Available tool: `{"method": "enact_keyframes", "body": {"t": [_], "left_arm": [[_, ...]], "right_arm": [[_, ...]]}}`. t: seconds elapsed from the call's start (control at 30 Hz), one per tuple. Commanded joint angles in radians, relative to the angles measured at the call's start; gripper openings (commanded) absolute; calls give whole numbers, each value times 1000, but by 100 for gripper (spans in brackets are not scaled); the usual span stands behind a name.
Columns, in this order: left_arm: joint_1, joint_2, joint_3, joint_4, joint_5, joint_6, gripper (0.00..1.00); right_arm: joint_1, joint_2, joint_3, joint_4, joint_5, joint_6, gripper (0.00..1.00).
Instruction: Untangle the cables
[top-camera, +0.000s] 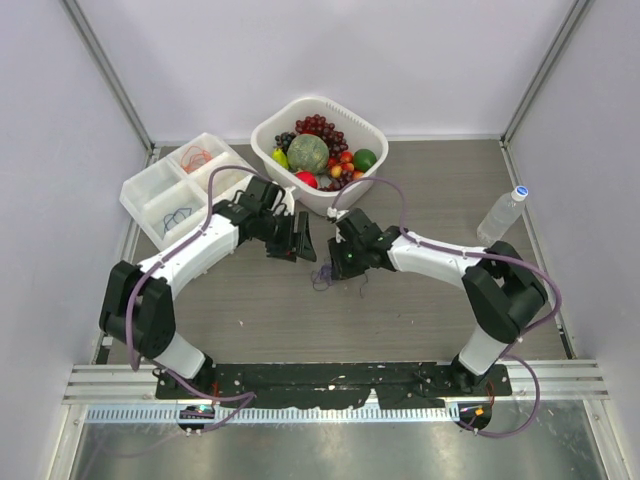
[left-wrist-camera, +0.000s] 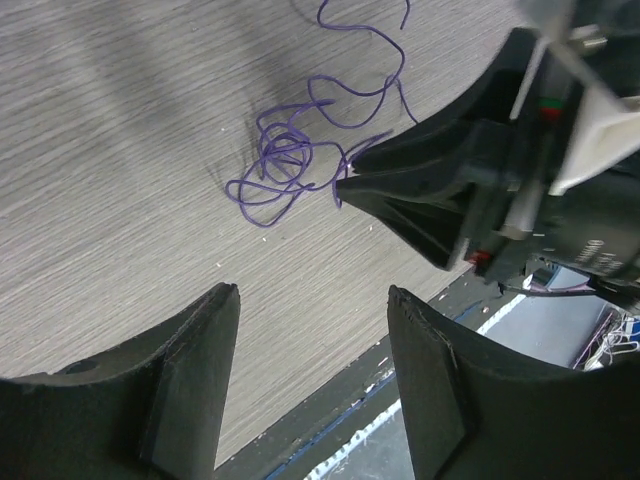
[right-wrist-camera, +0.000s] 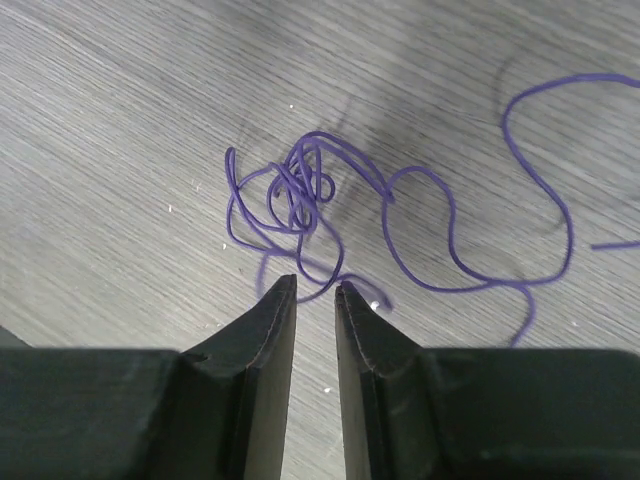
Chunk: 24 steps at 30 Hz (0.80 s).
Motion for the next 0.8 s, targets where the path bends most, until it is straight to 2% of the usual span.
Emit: {"method": "enact_keyframes", "body": {"t": [0.0, 0.3, 0.43, 0.57, 0.77], "left_arm": [[1, 32, 18, 54, 62, 20, 65], [-26, 154, 44, 34, 99, 49, 65], [-65, 196, 68, 32, 92, 61, 67], [-88, 246, 87, 32, 75, 76, 67], [-94, 313, 122, 23, 52, 119, 59]], "right_arm": [[-39, -111, -48, 49, -33, 18, 28], [-172, -220, -168, 7, -16, 96, 43], [-177, -235, -223, -17, -36, 87, 52], [-175, -215, -238, 6, -80, 88, 52], [-177, -159, -243, 58, -112, 128, 47]]}}
